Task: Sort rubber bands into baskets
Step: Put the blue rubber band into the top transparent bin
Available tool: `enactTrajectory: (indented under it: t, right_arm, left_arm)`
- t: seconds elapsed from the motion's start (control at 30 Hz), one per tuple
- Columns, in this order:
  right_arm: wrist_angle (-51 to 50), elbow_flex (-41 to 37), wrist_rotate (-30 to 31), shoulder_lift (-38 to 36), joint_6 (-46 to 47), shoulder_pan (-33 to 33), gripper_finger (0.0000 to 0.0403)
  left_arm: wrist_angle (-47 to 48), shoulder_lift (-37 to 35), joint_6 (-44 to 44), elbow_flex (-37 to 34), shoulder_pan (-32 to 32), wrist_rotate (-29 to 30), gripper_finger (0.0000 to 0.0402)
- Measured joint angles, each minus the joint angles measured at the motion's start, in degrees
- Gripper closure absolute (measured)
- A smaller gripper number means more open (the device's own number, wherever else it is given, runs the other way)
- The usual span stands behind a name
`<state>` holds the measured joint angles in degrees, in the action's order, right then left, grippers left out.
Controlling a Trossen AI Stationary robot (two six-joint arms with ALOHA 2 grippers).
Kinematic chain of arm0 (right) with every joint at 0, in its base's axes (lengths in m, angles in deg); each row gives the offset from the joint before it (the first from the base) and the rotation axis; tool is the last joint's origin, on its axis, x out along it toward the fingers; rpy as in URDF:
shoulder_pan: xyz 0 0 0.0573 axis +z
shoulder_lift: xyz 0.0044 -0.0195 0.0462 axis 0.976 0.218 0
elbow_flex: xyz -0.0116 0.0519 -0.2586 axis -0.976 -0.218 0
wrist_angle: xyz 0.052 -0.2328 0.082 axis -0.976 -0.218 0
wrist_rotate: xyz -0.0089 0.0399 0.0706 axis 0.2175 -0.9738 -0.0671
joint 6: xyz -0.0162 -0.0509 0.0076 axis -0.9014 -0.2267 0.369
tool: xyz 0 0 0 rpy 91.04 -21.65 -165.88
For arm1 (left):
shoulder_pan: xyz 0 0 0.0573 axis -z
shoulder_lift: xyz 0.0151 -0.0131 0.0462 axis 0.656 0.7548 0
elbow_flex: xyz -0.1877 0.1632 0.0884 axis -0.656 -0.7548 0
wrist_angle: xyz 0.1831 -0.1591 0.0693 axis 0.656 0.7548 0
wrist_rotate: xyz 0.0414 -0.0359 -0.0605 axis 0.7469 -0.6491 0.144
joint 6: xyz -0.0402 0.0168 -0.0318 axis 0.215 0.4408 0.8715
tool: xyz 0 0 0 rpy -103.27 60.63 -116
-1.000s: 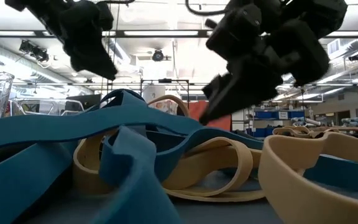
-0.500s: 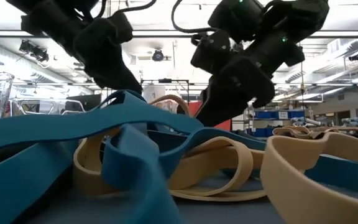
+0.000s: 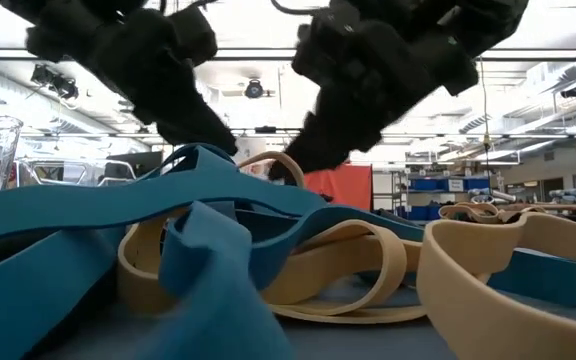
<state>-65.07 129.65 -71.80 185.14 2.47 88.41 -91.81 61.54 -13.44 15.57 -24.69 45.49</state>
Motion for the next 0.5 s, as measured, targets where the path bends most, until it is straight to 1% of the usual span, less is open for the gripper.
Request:
enactTrajectory:
  t: [0.07, 0.13, 0.27, 0.5]
  right_arm:
    - [0.0, 0.8, -1.6, 0.1, 0.3, 0.6, 0.0296]
    - [2.7, 2.2, -4.0, 1.0, 1.0, 1.2, 0.0296]
    - [6.1, 4.6, -9.5, 2.8, 2.2, 2.0, 0.0294]
    - [4.4, 10.5, -12.0, 10.4, 4.8, 3.8, 0.0293]
  left_arm:
    - [0.4, 0.1, 1.1, 0.0, 2.4, 1.5, 0.0239]
    - [0.4, 0.1, 1.3, 0.0, 4.6, 2.2, 0.0239]
    - [1.2, 0.1, 1.3, 0.0, 8.1, 2.2, 0.0239]
    - [1.7, 0.4, 1.3, 0.0, 12.7, 2.0, 0.0239]
